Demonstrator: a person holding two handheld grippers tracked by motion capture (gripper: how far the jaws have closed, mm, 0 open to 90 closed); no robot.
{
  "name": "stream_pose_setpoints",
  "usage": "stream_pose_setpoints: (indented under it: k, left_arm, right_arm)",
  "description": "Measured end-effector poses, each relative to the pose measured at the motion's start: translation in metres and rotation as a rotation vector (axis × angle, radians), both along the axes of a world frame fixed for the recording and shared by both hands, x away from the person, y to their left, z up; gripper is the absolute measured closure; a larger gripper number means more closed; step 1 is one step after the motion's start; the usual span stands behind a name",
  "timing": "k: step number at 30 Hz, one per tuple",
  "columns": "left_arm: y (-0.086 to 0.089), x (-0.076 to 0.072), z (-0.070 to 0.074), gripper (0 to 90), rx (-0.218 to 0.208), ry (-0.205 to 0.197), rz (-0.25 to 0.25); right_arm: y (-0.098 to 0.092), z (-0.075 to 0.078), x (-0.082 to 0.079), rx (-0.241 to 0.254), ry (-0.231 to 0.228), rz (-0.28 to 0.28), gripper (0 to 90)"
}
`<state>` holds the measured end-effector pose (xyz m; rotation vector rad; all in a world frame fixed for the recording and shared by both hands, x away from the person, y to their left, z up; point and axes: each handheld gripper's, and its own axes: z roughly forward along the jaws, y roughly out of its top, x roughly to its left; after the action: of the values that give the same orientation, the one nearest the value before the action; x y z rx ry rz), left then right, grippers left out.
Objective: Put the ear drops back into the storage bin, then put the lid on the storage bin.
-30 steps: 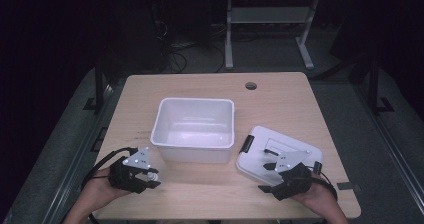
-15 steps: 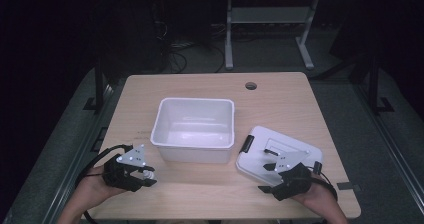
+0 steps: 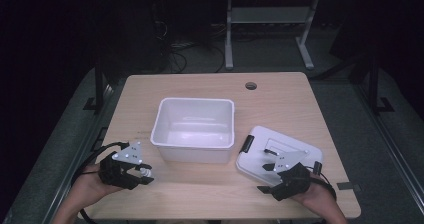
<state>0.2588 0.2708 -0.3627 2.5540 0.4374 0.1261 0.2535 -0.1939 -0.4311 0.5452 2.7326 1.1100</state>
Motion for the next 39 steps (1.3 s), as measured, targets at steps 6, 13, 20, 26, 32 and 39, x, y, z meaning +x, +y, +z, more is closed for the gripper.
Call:
stream_pose_setpoints:
  k: [6,13,20,26,32,39]
  left_arm:
    - [0.002,0.001,0.004,60.2,-0.007,-0.001,0.003]
    - [0.004,0.003,0.01,60.2,-0.01,-0.005,0.003]
    - [0.006,0.007,0.022,60.2,-0.008,-0.013,0.004]
    - [0.007,0.011,0.031,60.2,-0.006,-0.014,0.002]
    - [0.009,0.013,0.043,60.2,0.002,-0.022,-0.002]
    - [0.01,0.016,0.059,60.2,0.004,-0.035,0.003]
  right_arm:
    - [0.0,0.0,0.0,-0.001,0.004,-0.002,29.4]
    - [0.001,0.0,0.0,-0.004,0.005,-0.006,28.8]
    - [0.001,0.0,0.0,-0.01,0.004,0.002,28.8]
    - [0.001,0.0,0.0,-0.009,0.005,-0.007,28.2]
    - [0.002,0.001,-0.001,-0.006,-0.002,0.0,28.2]
    - [0.002,0.002,-0.002,-0.007,0.0,0.003,28.2]
